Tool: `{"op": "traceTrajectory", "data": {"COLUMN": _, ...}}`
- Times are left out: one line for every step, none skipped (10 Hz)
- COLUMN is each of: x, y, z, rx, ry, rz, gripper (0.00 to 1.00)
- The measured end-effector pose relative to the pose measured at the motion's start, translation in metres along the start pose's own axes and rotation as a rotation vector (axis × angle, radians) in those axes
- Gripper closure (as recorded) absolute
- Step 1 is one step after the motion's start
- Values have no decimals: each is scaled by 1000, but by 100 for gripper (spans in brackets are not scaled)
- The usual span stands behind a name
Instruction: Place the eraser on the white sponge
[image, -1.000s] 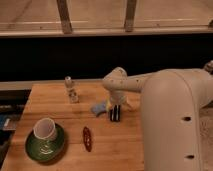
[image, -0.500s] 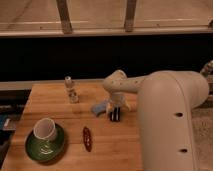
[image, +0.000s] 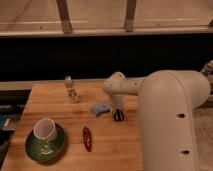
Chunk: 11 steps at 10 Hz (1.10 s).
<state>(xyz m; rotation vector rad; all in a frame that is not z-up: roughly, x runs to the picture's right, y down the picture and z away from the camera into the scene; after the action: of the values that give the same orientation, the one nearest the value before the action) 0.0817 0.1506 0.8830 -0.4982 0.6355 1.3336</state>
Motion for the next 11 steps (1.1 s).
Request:
{"op": "traceTrajectory", "data": {"x": 0, "y": -3, "z": -4, "rx": 9, "ry": -10, "rz": 4, "gripper": 97}}
{"op": "traceTrajectory", "data": {"x": -2, "y": -10, "z": -14, "rx": 24, "ry": -31, "rz": 13, "gripper": 100}}
{"op": "traceTrajectory", "data": {"x": -3, "y": -16, "z": -26, "rx": 35, "ry": -52, "rz": 19, "gripper": 100}}
{"op": "traceTrajectory", "data": {"x": -3, "y": -23, "z": -39, "rx": 49, "ry": -74, "rz": 24, "gripper": 100}}
{"op": "traceTrajectory", "data": {"x": -3, "y": -29, "z": -54, "rx": 64, "ry": -97, "rz": 28, "gripper": 100}}
{"op": "traceTrajectory", "data": {"x": -1, "y": -33, "z": -69, "rx": 82, "ry": -124, "rz": 24, "gripper": 100}}
{"op": "traceTrajectory", "data": {"x": 2, "y": -34, "z": -75, "rx": 93, "ry": -141, "rz": 15, "gripper": 100}}
{"op": "traceTrajectory", "data": {"x": 5, "y": -30, "z": -78, "rx": 96, "ry": -155, "rz": 0, "gripper": 100}}
{"op": "traceTrajectory", "data": {"x": 10, "y": -20, "z": -82, "rx": 95, "ry": -168, "rz": -26, "gripper": 100}}
{"op": "traceTrajectory", "data": {"x": 16, "y": -6, "z": -85, "rx": 95, "ry": -181, "rz": -60, "gripper": 100}}
{"op": "traceTrajectory", "data": {"x": 19, "y": 4, "z": -86, "rx": 92, "ry": -187, "rz": -85, "gripper": 100}}
